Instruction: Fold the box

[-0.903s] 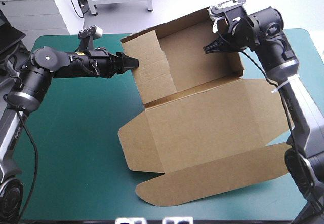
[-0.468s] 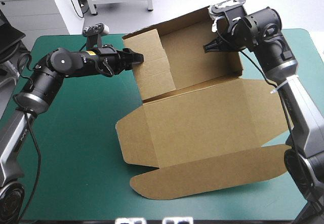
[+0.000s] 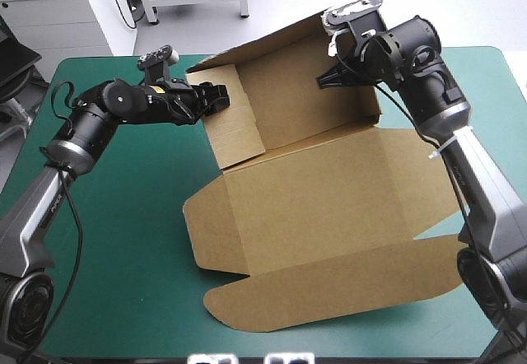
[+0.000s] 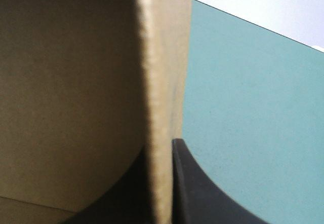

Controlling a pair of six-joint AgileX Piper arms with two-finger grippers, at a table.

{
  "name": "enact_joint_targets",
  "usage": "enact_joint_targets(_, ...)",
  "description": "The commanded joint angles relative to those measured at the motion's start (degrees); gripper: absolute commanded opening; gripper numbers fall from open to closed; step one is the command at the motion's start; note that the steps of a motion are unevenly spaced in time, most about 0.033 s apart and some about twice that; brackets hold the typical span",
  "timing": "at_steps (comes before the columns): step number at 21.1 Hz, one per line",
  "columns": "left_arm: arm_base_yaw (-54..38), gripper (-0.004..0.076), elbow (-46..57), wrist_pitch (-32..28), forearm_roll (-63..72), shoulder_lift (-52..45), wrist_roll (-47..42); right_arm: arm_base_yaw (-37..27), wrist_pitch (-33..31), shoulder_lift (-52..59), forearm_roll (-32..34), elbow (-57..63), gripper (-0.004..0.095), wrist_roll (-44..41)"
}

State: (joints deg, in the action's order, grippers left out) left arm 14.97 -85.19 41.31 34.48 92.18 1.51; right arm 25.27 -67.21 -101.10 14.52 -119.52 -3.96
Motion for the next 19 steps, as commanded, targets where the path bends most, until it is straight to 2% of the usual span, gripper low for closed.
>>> enact_joint_targets(1, 0.7, 0.0382, -2.0, -3.0, 2.2, -1.2, -1.5, 1.7, 6.1, 3.2, -6.1, -1.8, -0.0014, -0.5)
enact_joint_targets(3, 0.7, 0.0382, -2.0, -6.4, 2.6, -0.8, -1.5, 1.7, 6.0, 3.2, -6.9, -1.8, -0.0014, -0.9)
enact_joint_targets(5, 0.7, 0.0342, -2.0, -6.8, 2.7, -0.4, -1.5, 1.7, 6.0, 3.2, -6.9, -1.8, -0.0014, -0.9)
enact_joint_targets(6, 0.7, 0.019, -2.0, -6.4, 2.4, -0.2, -0.8, 1.7, 6.0, 3.2, -6.8, -1.8, -0.0014, -0.9)
enact_joint_targets(8, 1.3, -0.0006, -2.1, -6.1, 0.0, -0.2, 2.8, 1.7, 6.1, 2.8, -6.5, -1.8, -0.0014, -1.4)
enact_joint_targets(11, 2.4, -0.0008, -3.0, -6.4, -2.0, -0.2, 2.7, 1.7, 5.8, 1.9, -5.7, -1.8, -0.0014, -3.6)
enact_joint_targets(13, 3.7, -0.0008, -4.6, -6.2, -9.3, -0.1, -1.0, 1.7, 3.1, -0.2, -4.9, -1.8, -0.0014, -4.4)
enact_joint_targets(16, 4.8, -0.0008, -9.1, 1.3, -23.7, 1.4, -11.2, 1.7, -0.1, -3.6, -4.8, -1.8, -0.0014, -5.0)
enact_joint_targets(18, 4.8, -0.0008, -12.0, 7.9, -29.2, 3.6, -13.9, 1.7, -1.2, -5.4, -4.8, -1.8, -0.0014, -5.9)
enact_joint_targets(19, 4.8, -0.0008, -12.4, 9.2, -30.1, 4.3, -14.5, 1.7, -1.3, -6.0, -4.7, -1.8, -0.0014, -6.1)
